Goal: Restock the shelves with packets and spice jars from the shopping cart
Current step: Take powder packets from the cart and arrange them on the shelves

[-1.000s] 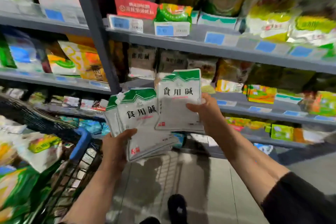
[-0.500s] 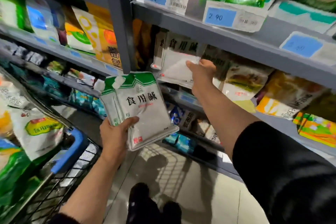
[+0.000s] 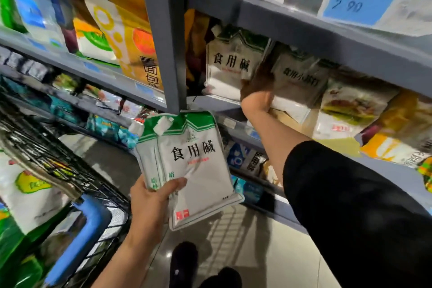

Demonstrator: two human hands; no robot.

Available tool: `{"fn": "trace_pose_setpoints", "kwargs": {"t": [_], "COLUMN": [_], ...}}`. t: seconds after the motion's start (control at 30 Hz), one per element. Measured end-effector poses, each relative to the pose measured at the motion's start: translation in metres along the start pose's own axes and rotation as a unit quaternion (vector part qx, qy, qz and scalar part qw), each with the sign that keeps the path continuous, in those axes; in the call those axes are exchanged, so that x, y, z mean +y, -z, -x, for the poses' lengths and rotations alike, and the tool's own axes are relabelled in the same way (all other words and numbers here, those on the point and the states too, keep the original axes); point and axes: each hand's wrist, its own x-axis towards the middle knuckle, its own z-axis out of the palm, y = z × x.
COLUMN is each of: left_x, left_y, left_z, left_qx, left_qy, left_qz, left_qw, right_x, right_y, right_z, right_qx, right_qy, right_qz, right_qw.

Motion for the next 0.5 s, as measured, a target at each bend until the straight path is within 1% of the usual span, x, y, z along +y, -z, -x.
{"fn": "trace_pose_setpoints", "kwargs": {"t": [0.03, 0.07, 0.13, 0.17, 0.2, 0.23, 0.27, 0.3, 0.33, 0.37, 0.4, 0.43, 0.47, 0.5], "left_x": [-0.001, -0.002, -0.001, 0.000, 0.000, 0.001, 0.002, 0.002, 0.003, 0.004, 0.004, 0.005, 0.005, 0.006], "left_y": [0.002, 0.003, 0.005, 0.006, 0.006, 0.006, 0.005, 0.005, 0.004, 0.003, 0.002, 0.000, -0.002, -0.004], "left_z": [-0.001, -0.002, -0.003, -0.003, -0.003, -0.002, -0.001, 0.000, 0.001, 0.002, 0.003, 0.005, 0.007, 0.008], "left_qx": [-0.003, -0.005, -0.008, -0.011, -0.013, -0.014, -0.016, -0.018, -0.022, -0.022, -0.023, -0.023, -0.025, -0.029], "left_qy": [0.000, -0.001, -0.003, -0.004, -0.004, -0.004, -0.003, -0.003, 0.000, 0.005, 0.008, 0.010, 0.014, 0.016], "left_qz": [0.002, 0.001, 0.006, 0.009, 0.012, 0.012, 0.013, 0.019, 0.027, 0.036, 0.048, 0.060, 0.071, 0.077], "left_qw": [1.000, 1.000, 1.000, 1.000, 1.000, 1.000, 1.000, 1.000, 0.999, 0.999, 0.999, 0.998, 0.997, 0.996], "right_x": [-0.003, -0.007, -0.010, -0.011, -0.010, -0.008, -0.005, -0.002, 0.005, 0.012, 0.017, 0.023, 0.031, 0.038], "right_y": [0.000, 0.001, -0.004, -0.004, -0.001, 0.004, 0.009, 0.015, 0.020, 0.026, 0.034, 0.040, 0.043, 0.046], "right_z": [0.000, 0.003, 0.006, 0.010, 0.016, 0.025, 0.036, 0.051, 0.068, 0.086, 0.107, 0.125, 0.139, 0.148], "right_qx": [0.029, 0.048, 0.133, 0.159, 0.159, 0.135, 0.100, 0.066, 0.030, -0.033, -0.128, -0.228, -0.307, -0.350], "right_qy": [0.029, 0.030, 0.032, 0.023, 0.018, 0.014, 0.020, 0.049, 0.083, 0.089, 0.063, 0.029, 0.003, -0.006], "right_qz": [0.017, 0.025, 0.032, 0.034, 0.018, -0.020, -0.084, -0.148, -0.189, -0.219, -0.235, -0.241, -0.241, -0.244], "right_qw": [0.999, 0.998, 0.990, 0.986, 0.987, 0.991, 0.991, 0.986, 0.978, 0.971, 0.962, 0.943, 0.921, 0.904]}}
